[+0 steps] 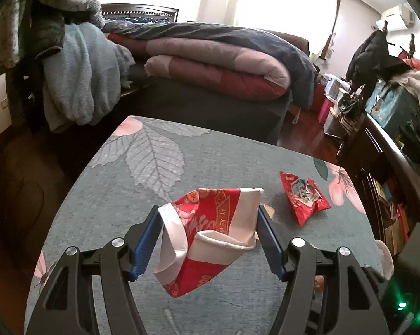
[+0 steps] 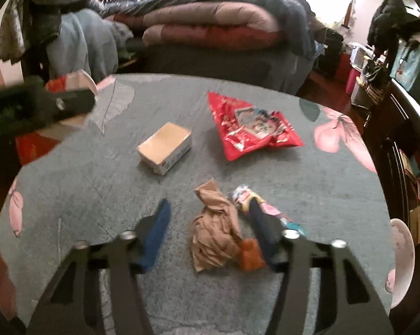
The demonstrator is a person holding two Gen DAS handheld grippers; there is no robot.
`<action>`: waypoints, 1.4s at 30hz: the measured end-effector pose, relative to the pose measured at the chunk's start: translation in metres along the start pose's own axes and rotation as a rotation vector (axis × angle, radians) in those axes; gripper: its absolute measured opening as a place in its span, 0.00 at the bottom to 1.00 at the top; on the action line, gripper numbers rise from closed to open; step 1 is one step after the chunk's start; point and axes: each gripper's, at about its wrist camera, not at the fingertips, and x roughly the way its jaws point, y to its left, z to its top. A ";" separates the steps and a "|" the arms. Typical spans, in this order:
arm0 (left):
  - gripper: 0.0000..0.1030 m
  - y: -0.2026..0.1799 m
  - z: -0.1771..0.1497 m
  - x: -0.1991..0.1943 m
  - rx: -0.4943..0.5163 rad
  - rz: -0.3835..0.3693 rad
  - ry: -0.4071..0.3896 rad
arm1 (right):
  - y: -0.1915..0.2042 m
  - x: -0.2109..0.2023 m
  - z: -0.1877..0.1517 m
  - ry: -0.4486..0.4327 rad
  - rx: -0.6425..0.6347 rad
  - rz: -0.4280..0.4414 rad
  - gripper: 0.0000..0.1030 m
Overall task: Collect trash
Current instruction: 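Grasp the brown crumpled stocking with the right tool, then carry the bag with the left tool while the right tool carries the stocking, release both into the bin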
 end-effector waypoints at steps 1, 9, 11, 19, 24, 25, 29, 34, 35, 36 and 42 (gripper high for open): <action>0.65 0.002 0.000 0.000 -0.003 0.002 0.002 | 0.000 0.001 0.000 0.002 0.002 0.010 0.20; 0.65 -0.004 -0.002 -0.008 0.003 -0.030 -0.002 | -0.034 -0.040 -0.005 -0.099 0.110 0.100 0.20; 0.65 -0.011 -0.003 -0.014 0.017 -0.037 -0.011 | -0.046 -0.051 -0.009 -0.113 0.138 0.104 0.20; 0.65 -0.045 -0.011 -0.031 0.071 -0.080 -0.020 | -0.089 -0.078 -0.037 -0.135 0.238 0.081 0.20; 0.65 -0.075 -0.017 -0.037 0.118 -0.113 -0.020 | -0.111 -0.090 -0.054 -0.146 0.285 0.062 0.20; 0.65 -0.084 -0.019 -0.039 0.131 -0.125 -0.020 | -0.116 -0.093 -0.058 -0.148 0.293 0.058 0.20; 0.65 -0.110 -0.026 -0.041 0.170 -0.159 -0.017 | -0.136 -0.103 -0.071 -0.158 0.333 0.035 0.20; 0.65 -0.147 -0.036 -0.041 0.229 -0.199 -0.005 | -0.163 -0.110 -0.087 -0.162 0.382 0.006 0.21; 0.65 -0.155 -0.038 -0.040 0.239 -0.208 -0.002 | -0.167 -0.110 -0.090 -0.163 0.391 0.001 0.21; 0.65 -0.160 -0.040 -0.040 0.247 -0.215 -0.001 | -0.173 -0.112 -0.095 -0.165 0.404 -0.005 0.21; 0.65 -0.202 -0.051 -0.038 0.311 -0.264 0.013 | -0.205 -0.121 -0.116 -0.174 0.466 -0.034 0.21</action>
